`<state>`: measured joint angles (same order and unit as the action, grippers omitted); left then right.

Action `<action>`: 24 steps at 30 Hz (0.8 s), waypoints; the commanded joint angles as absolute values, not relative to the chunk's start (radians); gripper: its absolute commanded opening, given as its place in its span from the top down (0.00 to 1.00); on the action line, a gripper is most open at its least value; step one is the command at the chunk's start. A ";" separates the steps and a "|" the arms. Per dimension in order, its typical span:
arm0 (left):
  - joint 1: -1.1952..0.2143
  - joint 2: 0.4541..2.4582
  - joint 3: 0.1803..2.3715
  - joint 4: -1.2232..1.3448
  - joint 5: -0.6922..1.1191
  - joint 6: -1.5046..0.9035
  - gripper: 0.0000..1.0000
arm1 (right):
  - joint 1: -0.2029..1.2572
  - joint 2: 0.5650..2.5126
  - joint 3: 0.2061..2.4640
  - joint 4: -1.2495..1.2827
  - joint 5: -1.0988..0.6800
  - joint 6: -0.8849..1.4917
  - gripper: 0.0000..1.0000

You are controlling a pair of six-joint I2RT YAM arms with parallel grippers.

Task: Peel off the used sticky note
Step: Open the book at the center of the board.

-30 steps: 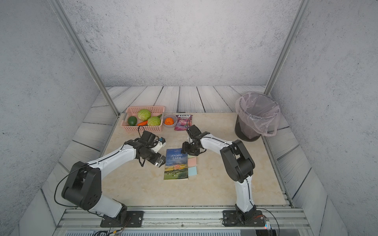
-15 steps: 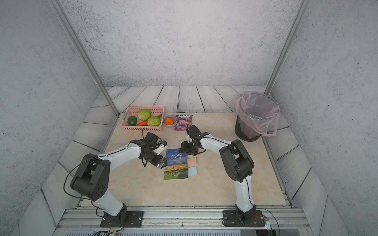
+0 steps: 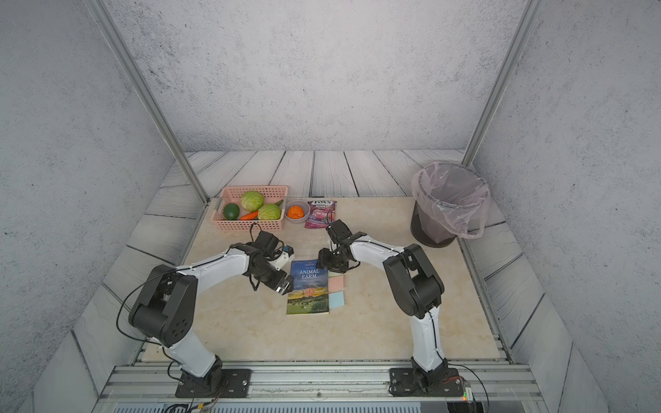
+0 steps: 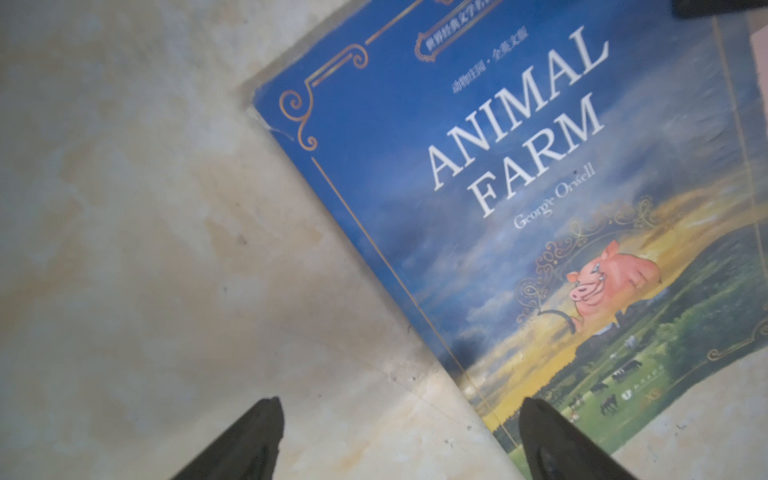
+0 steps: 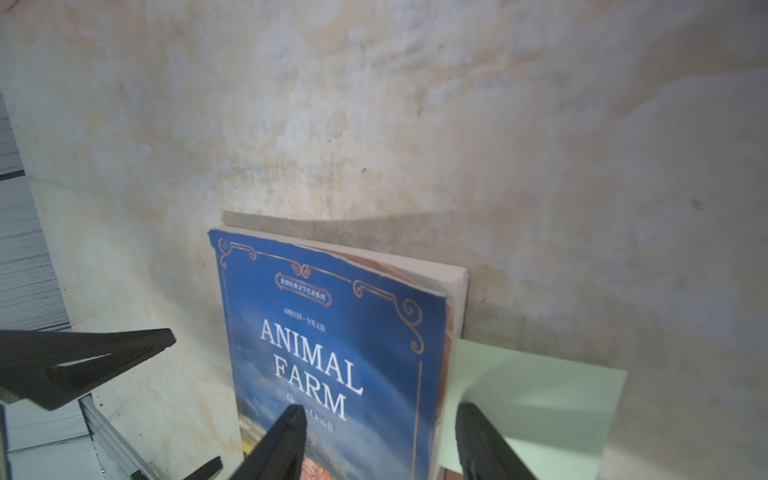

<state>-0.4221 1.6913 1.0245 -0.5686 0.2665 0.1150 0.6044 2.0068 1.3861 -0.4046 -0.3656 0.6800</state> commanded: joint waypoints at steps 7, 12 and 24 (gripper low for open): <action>-0.421 1.722 1.058 -0.598 0.278 0.109 0.06 | 0.603 2.034 1.358 -0.344 -0.452 0.723 0.38; -0.421 1.723 1.058 -0.598 0.279 0.108 0.06 | 0.602 2.045 1.337 -0.302 -0.482 0.748 0.38; -0.423 1.748 1.076 -0.611 0.281 0.107 0.06 | 0.603 2.016 1.315 -0.241 -0.550 0.777 0.38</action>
<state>-0.4221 1.7336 1.0527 -0.5819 0.2749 0.1078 0.5999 2.0258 1.3289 -0.2451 -0.5167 0.7658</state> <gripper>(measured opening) 0.943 0.624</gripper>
